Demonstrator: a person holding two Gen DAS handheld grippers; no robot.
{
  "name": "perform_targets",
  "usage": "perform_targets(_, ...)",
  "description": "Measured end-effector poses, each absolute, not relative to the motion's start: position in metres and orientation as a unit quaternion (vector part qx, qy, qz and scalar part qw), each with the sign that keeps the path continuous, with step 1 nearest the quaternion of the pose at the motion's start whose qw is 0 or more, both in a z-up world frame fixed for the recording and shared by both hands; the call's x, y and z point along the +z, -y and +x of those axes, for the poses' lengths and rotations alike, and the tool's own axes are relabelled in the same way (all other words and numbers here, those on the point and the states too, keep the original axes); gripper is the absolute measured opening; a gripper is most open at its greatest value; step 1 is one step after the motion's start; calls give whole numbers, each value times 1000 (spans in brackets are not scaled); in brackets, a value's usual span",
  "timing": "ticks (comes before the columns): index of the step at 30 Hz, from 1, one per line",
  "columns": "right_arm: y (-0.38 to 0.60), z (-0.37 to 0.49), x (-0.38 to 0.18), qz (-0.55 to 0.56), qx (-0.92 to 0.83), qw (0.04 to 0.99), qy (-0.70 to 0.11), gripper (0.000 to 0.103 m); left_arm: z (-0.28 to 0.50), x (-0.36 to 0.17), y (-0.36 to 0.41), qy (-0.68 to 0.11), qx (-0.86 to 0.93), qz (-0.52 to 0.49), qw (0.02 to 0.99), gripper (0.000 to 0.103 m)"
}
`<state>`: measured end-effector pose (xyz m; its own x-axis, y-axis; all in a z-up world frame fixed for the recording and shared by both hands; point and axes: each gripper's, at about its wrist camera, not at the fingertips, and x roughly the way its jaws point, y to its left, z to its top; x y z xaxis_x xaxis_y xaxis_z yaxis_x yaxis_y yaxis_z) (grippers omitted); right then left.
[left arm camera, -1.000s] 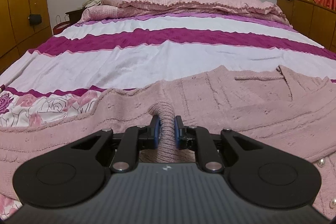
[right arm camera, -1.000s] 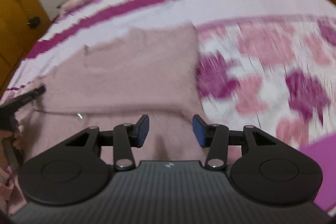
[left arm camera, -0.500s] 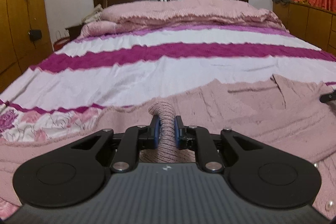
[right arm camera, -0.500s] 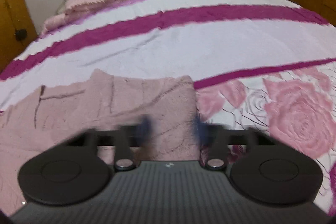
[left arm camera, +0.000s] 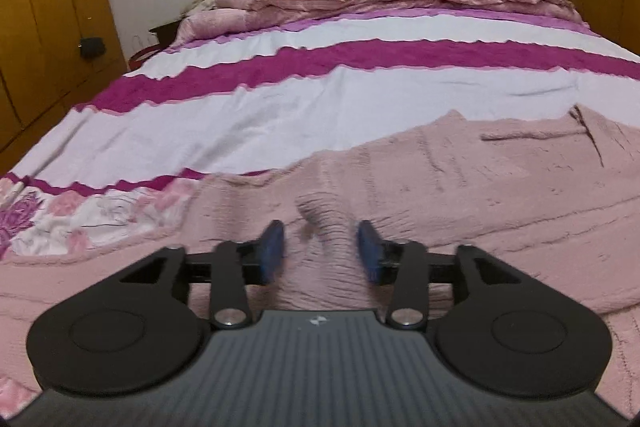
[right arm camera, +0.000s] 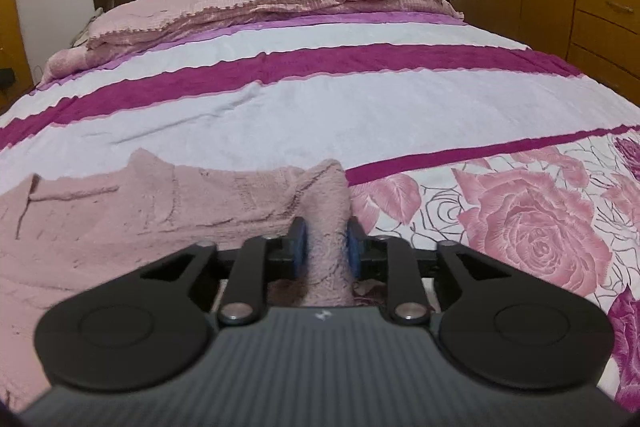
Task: Fold small clothes
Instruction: 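Open the left tool to release the sleeve on the cardigan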
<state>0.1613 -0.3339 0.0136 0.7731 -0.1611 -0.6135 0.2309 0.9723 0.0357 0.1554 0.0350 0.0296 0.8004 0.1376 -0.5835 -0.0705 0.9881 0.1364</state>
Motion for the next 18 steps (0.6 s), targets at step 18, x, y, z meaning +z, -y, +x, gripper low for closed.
perform_targets(18, 329, 111, 47, 93, -75, 936, -331, 52, 139, 33, -58, -340, 99, 71, 932, 60)
